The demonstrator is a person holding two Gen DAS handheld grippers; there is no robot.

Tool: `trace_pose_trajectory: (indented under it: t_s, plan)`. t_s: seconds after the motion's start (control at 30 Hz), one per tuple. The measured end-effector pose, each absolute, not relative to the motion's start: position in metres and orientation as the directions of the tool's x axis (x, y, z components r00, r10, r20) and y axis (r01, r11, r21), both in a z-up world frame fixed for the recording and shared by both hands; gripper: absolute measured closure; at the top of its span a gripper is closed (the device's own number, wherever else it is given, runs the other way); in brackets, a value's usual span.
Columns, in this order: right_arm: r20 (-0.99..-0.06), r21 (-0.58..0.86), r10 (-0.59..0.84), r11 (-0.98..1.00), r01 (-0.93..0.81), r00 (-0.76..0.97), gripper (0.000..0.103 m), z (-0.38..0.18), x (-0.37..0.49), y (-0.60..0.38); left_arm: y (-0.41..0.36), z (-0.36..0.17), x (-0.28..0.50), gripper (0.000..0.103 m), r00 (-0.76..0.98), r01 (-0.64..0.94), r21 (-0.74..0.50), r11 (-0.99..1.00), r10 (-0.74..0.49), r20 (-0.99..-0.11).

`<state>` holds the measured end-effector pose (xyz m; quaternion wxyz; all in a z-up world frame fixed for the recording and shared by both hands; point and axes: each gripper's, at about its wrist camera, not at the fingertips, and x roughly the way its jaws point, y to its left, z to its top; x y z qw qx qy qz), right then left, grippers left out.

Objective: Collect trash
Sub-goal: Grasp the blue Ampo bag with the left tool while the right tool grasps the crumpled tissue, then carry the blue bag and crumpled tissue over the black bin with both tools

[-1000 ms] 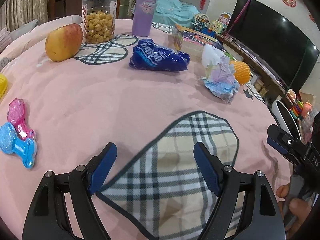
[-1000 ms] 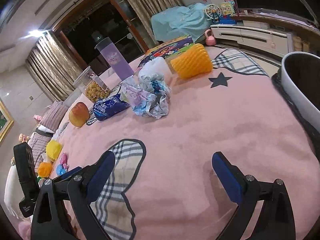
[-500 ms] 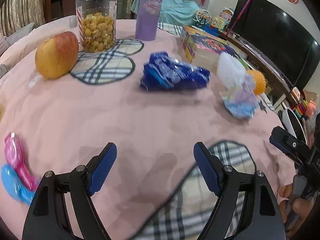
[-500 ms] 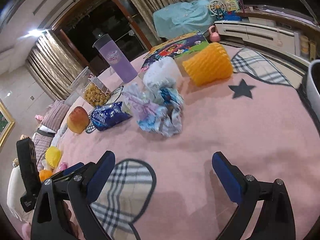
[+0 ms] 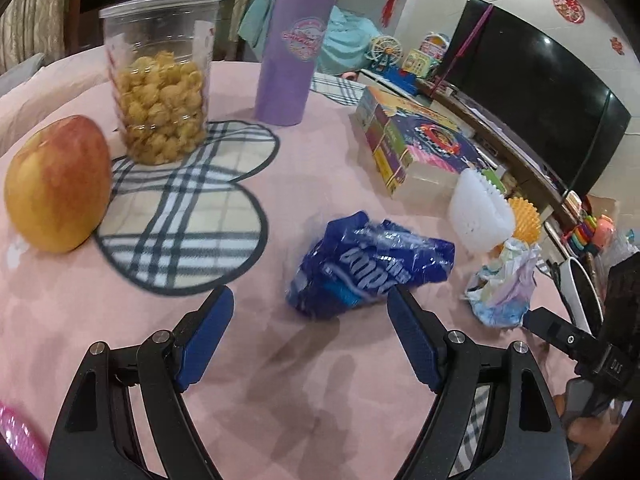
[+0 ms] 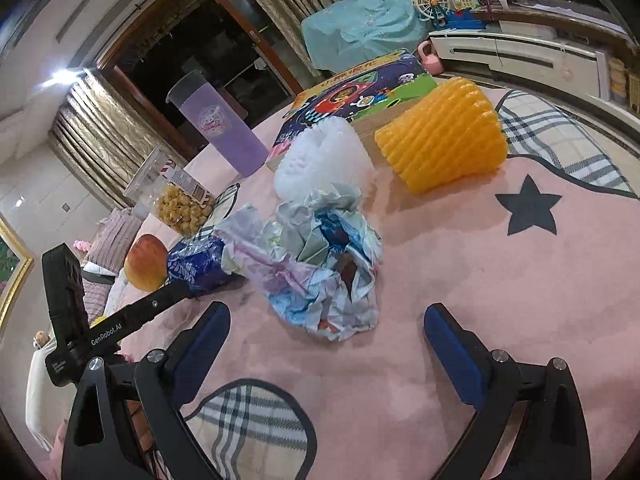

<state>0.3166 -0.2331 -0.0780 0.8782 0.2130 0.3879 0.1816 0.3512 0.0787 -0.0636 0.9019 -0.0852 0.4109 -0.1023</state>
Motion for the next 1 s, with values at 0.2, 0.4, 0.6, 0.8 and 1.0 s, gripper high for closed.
trace_pose_trajectory:
  t_s: [0.2, 0.4, 0.6, 0.8, 1.0]
  plan:
    - [-0.581, 0.548, 0.492, 0.825, -0.134, 0.648, 0.008, -0.079, 0.322, -0.242, 0.067, -0.063, 0.354, 0.057, 0.645, 0.171, -0.219, 0.961, -0.278, -0.712]
    - [-0.617, 0.53, 0.499, 0.835, -0.147, 0.609, 0.081, -0.085, 0.322, -0.234, 0.045, -0.062, 0.34, 0.08, 0.642, 0.228, -0.153, 0.962, -0.267, -0.719]
    - [-0.583, 0.515, 0.507, 0.835, -0.194, 0.635, 0.086, -0.072, 0.293, -0.239, 0.031, -0.063, 0.304, 0.085, 0.638, 0.226, -0.147, 0.963, -0.26, -0.724]
    - [-0.573, 0.488, 0.488, 0.849, -0.203, 0.659, 0.086, -0.063, 0.256, -0.252, 0.028, -0.061, 0.262, 0.086, 0.639, 0.18, -0.233, 0.956, -0.294, -0.711]
    - [-0.564, 0.467, 0.446, 0.866, -0.178, 0.695, 0.086, -0.062, 0.221, -0.274, 0.003, -0.057, 0.234, 0.086, 0.617, 0.194, -0.271, 0.943, -0.332, -0.713]
